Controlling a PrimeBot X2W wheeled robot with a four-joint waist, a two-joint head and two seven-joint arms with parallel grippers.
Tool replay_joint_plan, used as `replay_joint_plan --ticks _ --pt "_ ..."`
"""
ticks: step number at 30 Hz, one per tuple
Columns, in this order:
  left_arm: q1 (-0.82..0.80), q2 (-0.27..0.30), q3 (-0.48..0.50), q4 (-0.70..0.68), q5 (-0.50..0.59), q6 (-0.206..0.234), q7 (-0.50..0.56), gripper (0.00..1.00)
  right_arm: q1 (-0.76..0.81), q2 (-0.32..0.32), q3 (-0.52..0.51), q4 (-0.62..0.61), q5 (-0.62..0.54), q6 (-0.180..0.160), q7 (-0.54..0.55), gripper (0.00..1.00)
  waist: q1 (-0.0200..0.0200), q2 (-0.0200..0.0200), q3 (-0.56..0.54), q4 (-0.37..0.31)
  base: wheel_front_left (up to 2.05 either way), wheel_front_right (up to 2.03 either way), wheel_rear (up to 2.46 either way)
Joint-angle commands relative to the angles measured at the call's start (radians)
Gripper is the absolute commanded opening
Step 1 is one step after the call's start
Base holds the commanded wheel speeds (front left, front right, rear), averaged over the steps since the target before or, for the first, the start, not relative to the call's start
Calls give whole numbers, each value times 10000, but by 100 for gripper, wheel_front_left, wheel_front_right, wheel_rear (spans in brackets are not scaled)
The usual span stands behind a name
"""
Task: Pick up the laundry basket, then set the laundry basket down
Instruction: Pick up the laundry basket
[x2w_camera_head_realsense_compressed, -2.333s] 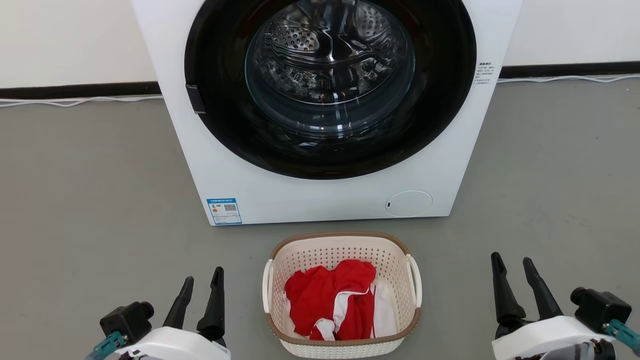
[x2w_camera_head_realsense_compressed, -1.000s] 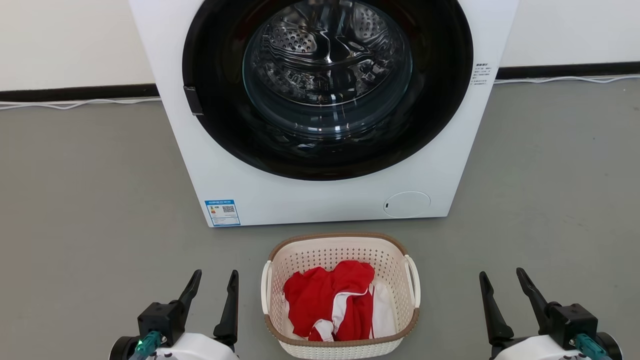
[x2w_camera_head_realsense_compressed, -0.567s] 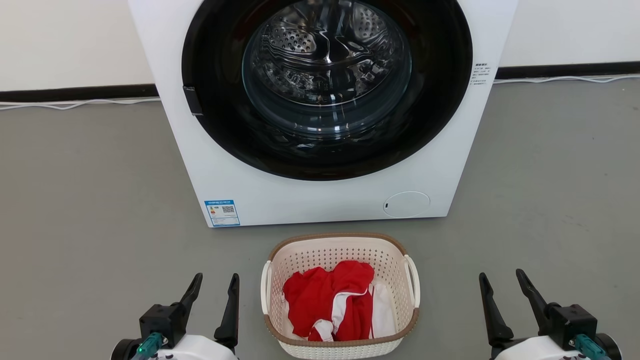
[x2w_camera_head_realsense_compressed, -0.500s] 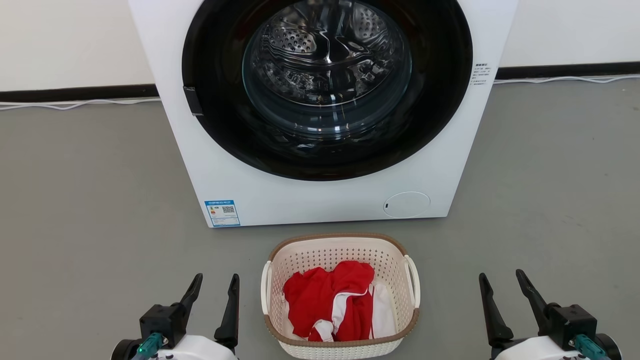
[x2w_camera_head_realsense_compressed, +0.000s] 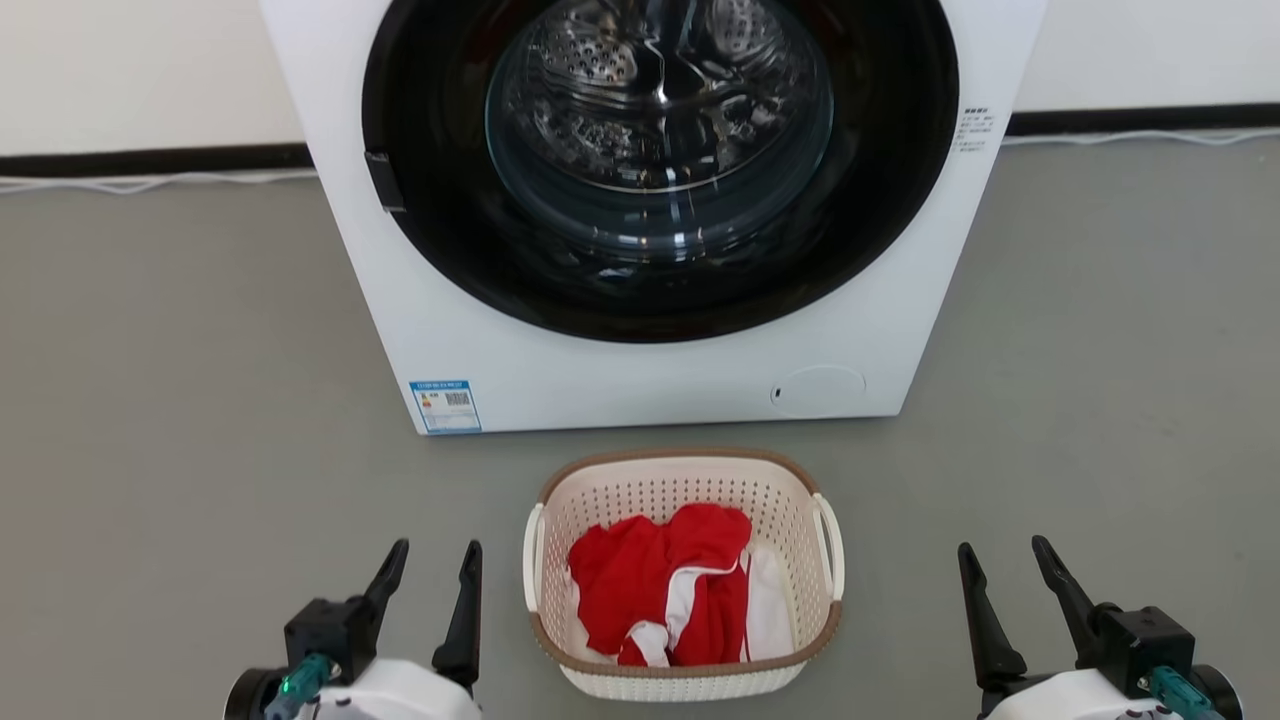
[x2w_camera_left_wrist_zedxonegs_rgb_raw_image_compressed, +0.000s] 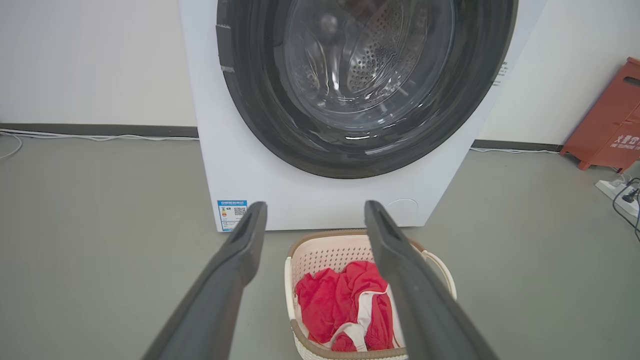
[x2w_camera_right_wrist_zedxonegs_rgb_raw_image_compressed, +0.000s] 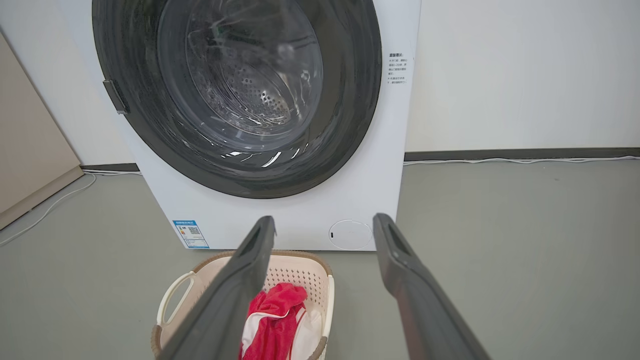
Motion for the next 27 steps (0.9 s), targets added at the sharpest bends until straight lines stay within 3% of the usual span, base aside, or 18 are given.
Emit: replay_joint_plan --ticks 1,15,27 --pt "-614 93 254 -198 -98 86 -105 100 -451 -63 202 -213 -112 69 -145 100 0 -1 153 5 0 0 0" --pt "-2857 93 -480 1412 -338 273 -105 100 -2156 38 -71 688 -438 69 -145 100 0 -1 2485 97 0 0 0" --pt "-5551 93 -1295 4081 -942 615 -97 100 -4442 -34 -483 2800 -901 69 -145 100 0 -1 4655 214 0 0 0"
